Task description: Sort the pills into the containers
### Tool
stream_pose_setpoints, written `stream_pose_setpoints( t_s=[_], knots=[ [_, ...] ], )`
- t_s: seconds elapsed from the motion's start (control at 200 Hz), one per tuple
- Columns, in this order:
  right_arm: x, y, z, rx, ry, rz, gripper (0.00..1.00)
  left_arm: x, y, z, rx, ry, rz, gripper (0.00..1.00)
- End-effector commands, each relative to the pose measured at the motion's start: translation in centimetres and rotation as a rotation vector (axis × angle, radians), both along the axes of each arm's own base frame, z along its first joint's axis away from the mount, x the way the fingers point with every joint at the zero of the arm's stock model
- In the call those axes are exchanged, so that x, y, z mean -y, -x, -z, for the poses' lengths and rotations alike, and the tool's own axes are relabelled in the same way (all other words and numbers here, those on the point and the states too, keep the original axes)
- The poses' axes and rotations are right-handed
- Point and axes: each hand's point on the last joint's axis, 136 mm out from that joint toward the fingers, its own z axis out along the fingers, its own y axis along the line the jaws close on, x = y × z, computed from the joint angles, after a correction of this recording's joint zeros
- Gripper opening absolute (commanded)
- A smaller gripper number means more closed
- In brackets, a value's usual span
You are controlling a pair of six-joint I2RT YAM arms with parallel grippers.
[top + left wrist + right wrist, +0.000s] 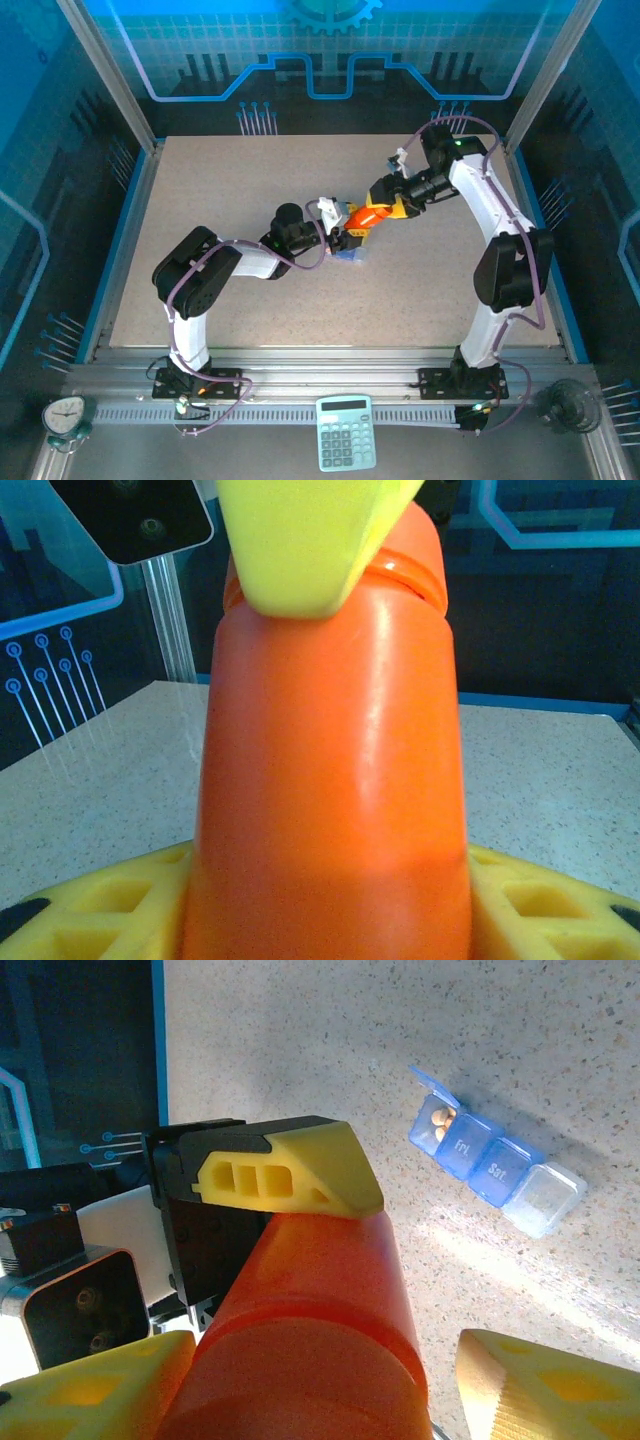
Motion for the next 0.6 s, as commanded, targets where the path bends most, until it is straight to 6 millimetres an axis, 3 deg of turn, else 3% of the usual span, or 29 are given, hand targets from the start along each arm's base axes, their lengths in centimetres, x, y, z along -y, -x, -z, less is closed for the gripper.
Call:
stream_pose_setpoints(
  t_s=[0.0, 0.26, 0.415, 0.595],
  knots=[
    [0.8, -0.5, -2.5, 0.087, -0.006, 0.031, 0.73, 0.2, 0.8, -5.8, 0.162, 0.093, 0.031, 0.00],
    [3.1, -2.8, -8.3, 0.258, -0.095, 0.168, 0.85, -0.1, 0.4, -6.3, 0.141, 0.119, 0.004, 0.00],
    [5.7, -3.9, -11.9, 0.371, -0.177, 0.286, 0.85, -0.3, -0.1, -7.4, 0.120, 0.171, -0.024, 0.00],
    [7.1, -4.7, -14.3, 0.573, -0.253, 0.412, 0.82, -0.5, -0.8, -9.1, 0.088, 0.243, -0.047, 0.00]
  ],
)
